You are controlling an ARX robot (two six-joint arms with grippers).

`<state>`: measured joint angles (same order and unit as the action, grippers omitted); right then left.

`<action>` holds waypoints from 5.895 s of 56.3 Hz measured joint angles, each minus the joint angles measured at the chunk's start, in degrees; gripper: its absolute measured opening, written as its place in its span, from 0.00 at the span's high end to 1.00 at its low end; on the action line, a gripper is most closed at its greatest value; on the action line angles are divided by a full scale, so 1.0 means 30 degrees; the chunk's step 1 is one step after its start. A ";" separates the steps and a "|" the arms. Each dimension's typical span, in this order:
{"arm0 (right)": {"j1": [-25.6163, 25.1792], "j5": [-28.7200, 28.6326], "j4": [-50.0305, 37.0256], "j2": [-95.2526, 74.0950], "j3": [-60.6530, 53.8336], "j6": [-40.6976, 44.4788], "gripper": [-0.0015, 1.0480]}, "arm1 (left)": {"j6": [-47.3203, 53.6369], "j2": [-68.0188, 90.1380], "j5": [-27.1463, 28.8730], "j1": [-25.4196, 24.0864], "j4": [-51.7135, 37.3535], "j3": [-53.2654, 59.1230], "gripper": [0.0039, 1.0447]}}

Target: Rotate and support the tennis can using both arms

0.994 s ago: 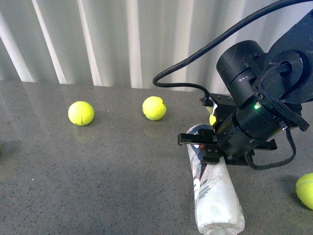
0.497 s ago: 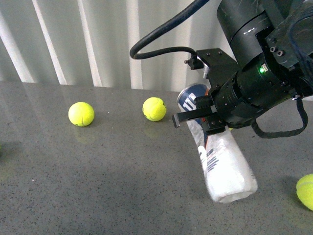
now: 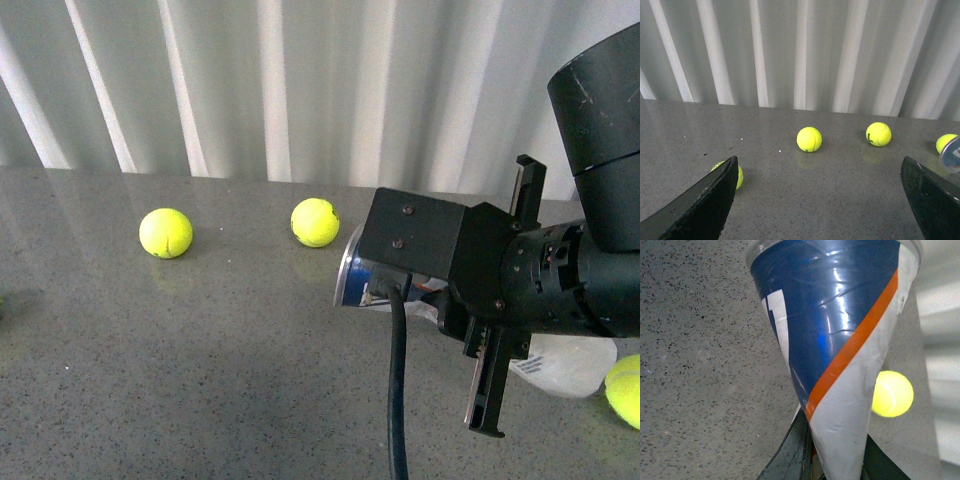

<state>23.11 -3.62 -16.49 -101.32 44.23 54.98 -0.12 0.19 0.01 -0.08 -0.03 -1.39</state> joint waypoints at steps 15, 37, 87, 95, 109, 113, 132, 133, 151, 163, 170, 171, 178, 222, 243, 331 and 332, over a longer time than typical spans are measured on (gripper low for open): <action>0.1341 -0.1129 -0.1749 -0.2040 0.1049 0.2535 0.94 | 0.0000 0.0000 0.0000 0.0000 0.0000 0.0000 0.06; 0.2718 -0.2033 -0.0051 -0.5639 0.5195 0.1537 0.94 | 0.0000 0.0000 0.0000 0.0000 0.0000 0.0000 0.06; 0.4000 -0.2186 0.1836 -0.7584 0.6980 0.1508 0.50 | 0.0000 0.0000 0.0000 0.0000 0.0000 0.0000 0.06; 0.4226 -0.2171 0.1778 -0.7169 0.6827 0.1311 0.29 | 0.0000 0.0000 0.0000 0.0000 0.0000 0.0000 0.06; 0.4167 -0.2084 0.1770 -0.5625 0.5931 0.0860 0.07 | 0.0000 0.0000 0.0000 0.0000 0.0000 0.0000 0.06; 0.4029 -0.2113 0.1632 -0.4925 0.5311 0.0678 0.07 | 0.0000 0.0000 0.0000 0.0000 0.0000 0.0000 0.06; 0.1603 -0.2514 -0.1049 -0.0998 0.0255 -0.1115 0.07 | 0.0000 0.0000 0.0000 0.0000 0.0000 0.0000 0.06; 0.1260 -0.2696 -0.1384 -0.0597 -0.0255 -0.1282 0.07 | 0.0000 0.0000 0.0000 0.0000 0.0000 0.0000 0.06; -0.4590 -0.2404 -0.4656 0.6062 -0.5960 -0.4371 0.07 | 0.0000 0.0000 0.0000 0.0000 0.0000 0.0000 0.06; -1.0083 0.0415 -0.4524 0.8663 -0.6455 -0.8109 0.07 | 0.0000 0.0000 0.0000 0.0000 0.0000 0.0000 0.06; -1.2225 0.2164 -0.3548 1.1409 -0.6950 -1.0448 0.07 | 0.0000 0.0000 0.0000 0.0000 0.0000 0.0000 0.06; -1.2422 0.2382 -0.3308 1.1919 -0.7031 -1.0812 0.07 | 0.0000 0.0000 0.0000 0.0000 0.0000 0.0000 0.06; -1.2961 0.3126 -0.2208 1.5205 -0.7417 -1.2568 0.07 | 0.0000 0.0000 0.0000 0.0000 0.0000 0.0000 0.06; -0.7854 0.1071 -0.1209 2.5660 -1.3449 -1.8105 0.97 | 0.0000 0.0000 -0.0015 0.0000 0.0000 0.0000 0.06; -0.7774 0.1188 -0.0087 2.8021 -1.4462 -1.8127 0.97 | 0.0000 0.0000 0.0000 0.0000 0.0000 0.0000 0.06; -0.7766 0.1188 0.5486 3.3689 -1.4651 -1.8141 0.07 | -0.0007 -0.0015 0.0007 0.0000 0.0007 0.0000 0.06; -0.7766 0.1188 0.5486 3.3689 -1.4651 -1.8141 0.07 | -0.0153 0.0270 0.0131 0.0073 0.0444 -0.0124 0.06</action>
<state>-0.19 -0.05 -0.03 -0.25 0.27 0.56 -0.58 0.99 0.40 0.14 1.30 -1.76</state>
